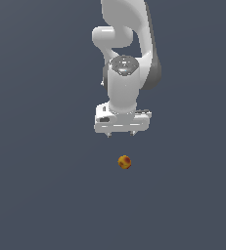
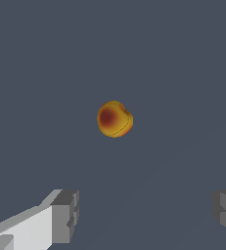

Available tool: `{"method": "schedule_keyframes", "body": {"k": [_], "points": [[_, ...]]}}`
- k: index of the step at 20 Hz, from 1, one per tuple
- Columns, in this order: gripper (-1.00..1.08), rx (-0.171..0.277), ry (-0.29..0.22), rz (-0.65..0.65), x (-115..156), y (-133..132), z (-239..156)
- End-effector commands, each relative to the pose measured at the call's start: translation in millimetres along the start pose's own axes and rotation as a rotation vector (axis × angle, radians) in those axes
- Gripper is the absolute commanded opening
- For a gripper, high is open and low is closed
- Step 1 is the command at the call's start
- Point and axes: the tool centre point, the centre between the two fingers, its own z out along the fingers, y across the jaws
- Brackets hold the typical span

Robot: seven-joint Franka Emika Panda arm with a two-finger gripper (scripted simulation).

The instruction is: Pick up the object and move it to a goal position.

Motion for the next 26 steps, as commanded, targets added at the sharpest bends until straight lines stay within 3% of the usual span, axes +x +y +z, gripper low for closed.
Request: {"method": "schedule_keyframes", "body": {"k": [1, 13, 26], "points": [[1.0, 0.006, 0.002, -0.002, 0, -5, 0], [1.0, -0.003, -0.004, -0.103, 9, -5, 11], [1.0, -0.013, -0.024, -0.452, 38, -13, 55]]}}
